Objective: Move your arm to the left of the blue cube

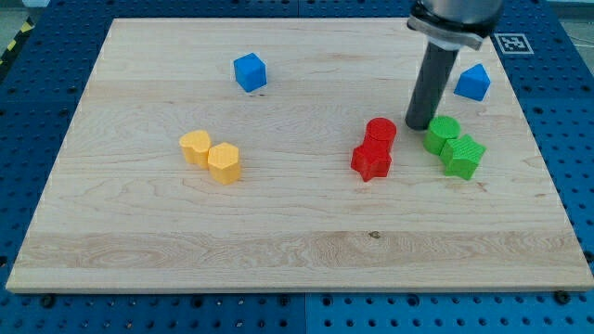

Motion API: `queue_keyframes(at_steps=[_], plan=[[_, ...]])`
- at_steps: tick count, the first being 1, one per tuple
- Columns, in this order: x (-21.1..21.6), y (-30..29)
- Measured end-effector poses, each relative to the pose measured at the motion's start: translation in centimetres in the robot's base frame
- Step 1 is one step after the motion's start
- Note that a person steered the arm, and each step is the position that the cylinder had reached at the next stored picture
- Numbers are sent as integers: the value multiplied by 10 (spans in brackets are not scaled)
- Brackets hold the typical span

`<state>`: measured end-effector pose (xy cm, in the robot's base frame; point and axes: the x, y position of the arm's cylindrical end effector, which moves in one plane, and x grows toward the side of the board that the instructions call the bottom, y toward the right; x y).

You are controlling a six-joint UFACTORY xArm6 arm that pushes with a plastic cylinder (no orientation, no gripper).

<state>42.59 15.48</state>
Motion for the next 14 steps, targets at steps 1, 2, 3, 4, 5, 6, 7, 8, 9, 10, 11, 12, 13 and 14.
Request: queue_keyframes(at_steps=[1, 2, 3, 4, 5, 6, 7, 8, 9, 10, 11, 12, 13, 14], plan=[[20, 9], [22, 11], [15, 9], [-2, -4], [-31, -35], [-39, -66], [-39, -95], [-39, -117], [-41, -136], [-51, -165], [-51, -193], [-51, -216], [-51, -238], [-60, -255]])
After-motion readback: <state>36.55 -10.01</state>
